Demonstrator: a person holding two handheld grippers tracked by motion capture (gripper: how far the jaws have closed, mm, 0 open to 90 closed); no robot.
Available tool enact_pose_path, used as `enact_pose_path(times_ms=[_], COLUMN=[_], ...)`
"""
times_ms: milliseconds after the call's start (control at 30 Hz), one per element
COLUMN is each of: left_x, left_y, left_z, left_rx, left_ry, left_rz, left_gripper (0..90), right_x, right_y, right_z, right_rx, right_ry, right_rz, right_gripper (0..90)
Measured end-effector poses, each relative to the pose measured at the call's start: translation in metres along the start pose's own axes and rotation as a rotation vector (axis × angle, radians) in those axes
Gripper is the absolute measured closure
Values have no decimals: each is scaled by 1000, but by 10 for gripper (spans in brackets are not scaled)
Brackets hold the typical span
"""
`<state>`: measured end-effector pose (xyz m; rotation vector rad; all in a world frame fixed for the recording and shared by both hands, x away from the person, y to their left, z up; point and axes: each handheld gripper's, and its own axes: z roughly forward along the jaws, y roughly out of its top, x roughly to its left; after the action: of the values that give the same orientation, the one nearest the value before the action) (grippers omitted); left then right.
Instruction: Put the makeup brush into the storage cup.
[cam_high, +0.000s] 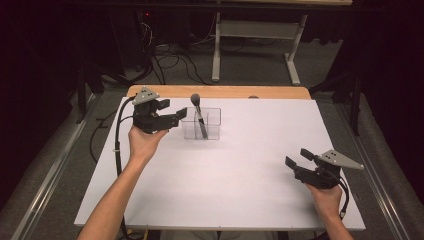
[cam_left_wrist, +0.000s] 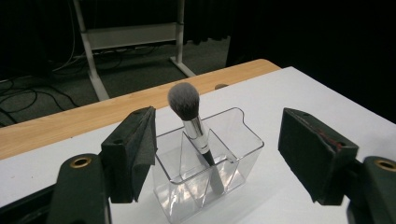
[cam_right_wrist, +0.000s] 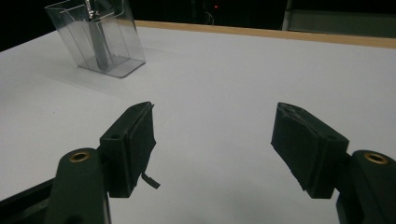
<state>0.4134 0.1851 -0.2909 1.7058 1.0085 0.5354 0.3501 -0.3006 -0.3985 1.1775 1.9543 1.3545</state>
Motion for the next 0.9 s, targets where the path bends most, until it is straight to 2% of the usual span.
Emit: enact_pose_path(times_ms=[367, 900], left_x=[2, 9], left_y=[-5, -13], left_z=[-9, -29], left_rx=[-6, -25], left_ry=[-2, 23], left_rz=[-4, -18], left_gripper=[282, 285], right_x=[0, 0], right_y=[0, 0], right_z=[0, 0], right_rx=[-3, 1], right_ry=[-1, -3], right_rz=[1, -3], right_gripper=[317, 317])
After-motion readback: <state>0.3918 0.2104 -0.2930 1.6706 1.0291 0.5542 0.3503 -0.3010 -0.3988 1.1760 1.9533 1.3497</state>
